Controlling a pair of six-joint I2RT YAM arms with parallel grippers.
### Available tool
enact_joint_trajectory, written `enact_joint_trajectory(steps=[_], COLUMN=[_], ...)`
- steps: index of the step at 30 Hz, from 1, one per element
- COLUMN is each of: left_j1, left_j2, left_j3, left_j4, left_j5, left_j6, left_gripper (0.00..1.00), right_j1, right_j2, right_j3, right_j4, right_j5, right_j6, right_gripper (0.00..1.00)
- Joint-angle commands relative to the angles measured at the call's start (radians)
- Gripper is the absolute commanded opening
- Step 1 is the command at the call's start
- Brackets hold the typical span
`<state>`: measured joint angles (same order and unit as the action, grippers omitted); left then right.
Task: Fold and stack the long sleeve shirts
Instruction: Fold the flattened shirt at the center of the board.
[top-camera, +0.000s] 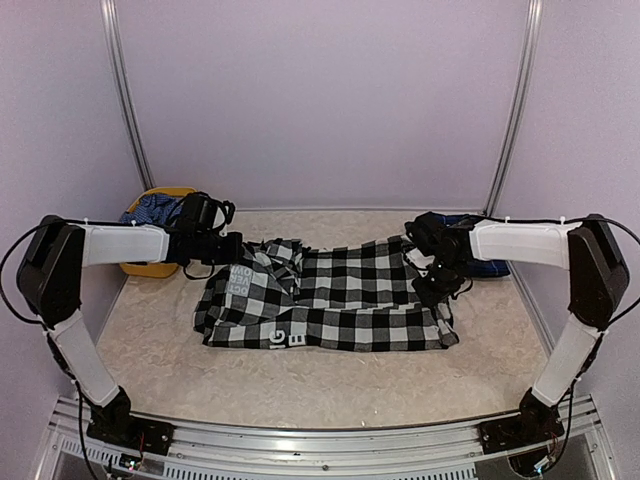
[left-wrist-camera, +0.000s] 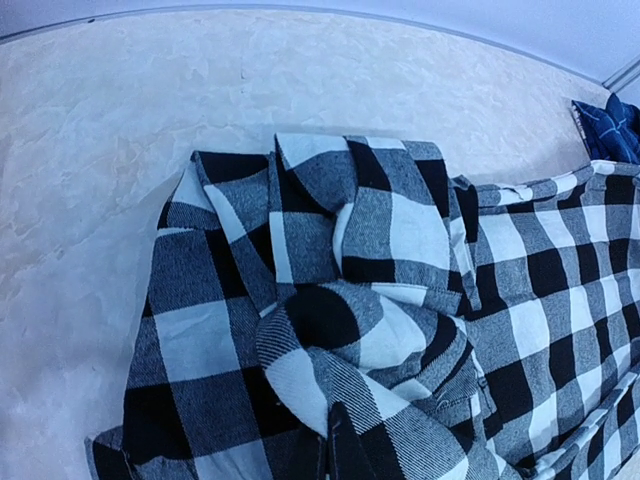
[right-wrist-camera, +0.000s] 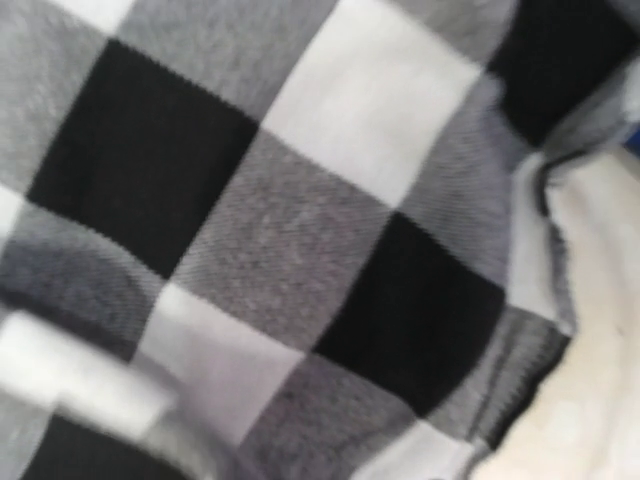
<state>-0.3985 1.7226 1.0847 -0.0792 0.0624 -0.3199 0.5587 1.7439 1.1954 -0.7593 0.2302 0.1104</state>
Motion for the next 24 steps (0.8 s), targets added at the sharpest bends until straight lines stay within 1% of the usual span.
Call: enact_joint_trajectory(steps=[1,3,5,8,10,12,19,24], left_j1=[0.008,0.008,0.008,-0.004,-0.03,-0.065,-0.195,-0.268], left_j2=[0.054,0.068,0.065,0.032,-0.002,-0.047,-0.171,-0.201], left_j3=[0.053,0.057,0.048,0.018,-0.018,-0.056,-0.208,-0.289], left_j4=[0.041,0.06,0.101,0.15,0.169,0.172,0.169,0.153], left_j5=[-0.032,-0.017,0.027,0.116,0.132,0.108,-0.04,-0.103], left_j6=[0.032,0.039,0.046,0.05,0.061,0.075,0.13,0.122], left_gripper=[0.0,0.0,0.0,0.0,0.0,0.0,0.01,0.01], right_j1=[0.015,0.033,0.045,0.051,0.051,0.052,0.057,0.063], right_j2=[-0.082,-0.103,-0.124,-0.151,-0.163,-0.171,-0.176,-0.178], right_j3=[-0.035,-0.057,-0.079,-0.102,-0.111,-0.123,-0.126,-0.119], right_j4=[0.022,0.048,0.068,0.088,0.099,0.113,0.148,0.161], right_j5=[0.004,-0.02,-0.037,-0.067,-0.091,-0.113,-0.167,-0.188], right_j6=[0.027,0.033,0.041,0.052,0.057,0.061,0.066,0.07], right_gripper=[0.42,0.42,0.42,0.43,0.43,0.43,0.43,0.43])
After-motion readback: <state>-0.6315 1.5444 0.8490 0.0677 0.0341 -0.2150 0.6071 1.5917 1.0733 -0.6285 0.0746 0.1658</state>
